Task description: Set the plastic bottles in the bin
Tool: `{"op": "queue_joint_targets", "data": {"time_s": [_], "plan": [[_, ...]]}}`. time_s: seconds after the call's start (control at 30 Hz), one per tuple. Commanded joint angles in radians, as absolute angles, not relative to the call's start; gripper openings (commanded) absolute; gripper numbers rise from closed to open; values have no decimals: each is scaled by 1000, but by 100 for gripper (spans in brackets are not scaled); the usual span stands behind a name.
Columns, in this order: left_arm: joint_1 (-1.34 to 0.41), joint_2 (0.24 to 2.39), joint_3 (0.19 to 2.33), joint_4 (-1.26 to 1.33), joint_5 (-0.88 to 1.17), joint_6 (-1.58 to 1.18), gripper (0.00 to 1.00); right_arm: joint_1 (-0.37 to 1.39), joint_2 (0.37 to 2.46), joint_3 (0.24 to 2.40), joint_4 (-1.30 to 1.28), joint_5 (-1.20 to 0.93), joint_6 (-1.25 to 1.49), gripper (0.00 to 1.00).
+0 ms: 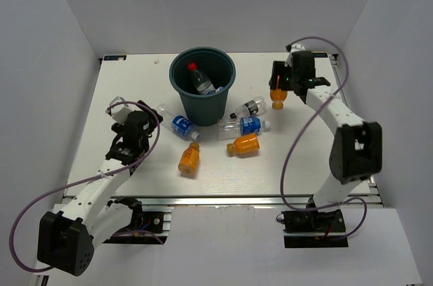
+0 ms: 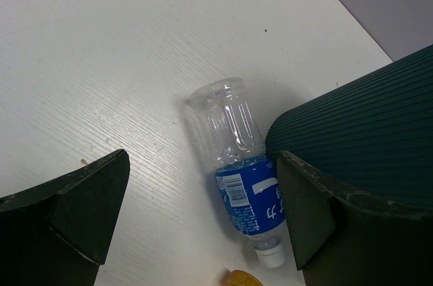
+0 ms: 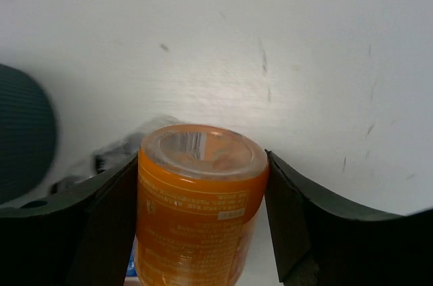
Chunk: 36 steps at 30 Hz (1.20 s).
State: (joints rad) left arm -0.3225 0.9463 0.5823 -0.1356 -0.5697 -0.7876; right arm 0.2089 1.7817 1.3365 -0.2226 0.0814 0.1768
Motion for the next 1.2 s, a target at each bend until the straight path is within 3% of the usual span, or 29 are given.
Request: {"op": "queue_joint_targets", "data": {"time_s": [0.0, 0.23, 0.4, 0.5, 0.63, 0.67, 0.7, 0.97, 1.17], "plan": [[-321, 951, 606, -143, -577, -801, 98, 260, 1576, 1405, -91, -121, 48, 36], [-321, 968, 600, -127, -543, -816, 98, 512, 1532, 1511, 39, -164, -118, 28], [-321, 986, 583, -106, -492, -839, 98, 603, 1647, 1590, 173, -222, -121, 34], [-321, 999, 580, -101, -473, -851, 98, 630, 1758, 1721, 120, -239, -106, 34], [-321, 1011, 577, -81, -456, -862, 98, 663, 1876, 1868, 32, -232, -113, 74], [-321, 1015, 577, -75, -450, -864, 98, 672, 1884, 1874, 25, -226, -115, 79], [-321, 1025, 575, -69, -443, -867, 98, 675, 1888, 1878, 15, -210, -114, 89], [-321, 1115, 601, -29, -399, -890, 98, 678, 1775, 1803, 25, -111, -60, 89], [-319, 1247, 656, 31, -351, -926, 98, 667, 1524, 1499, 112, 49, 18, 89]]}}
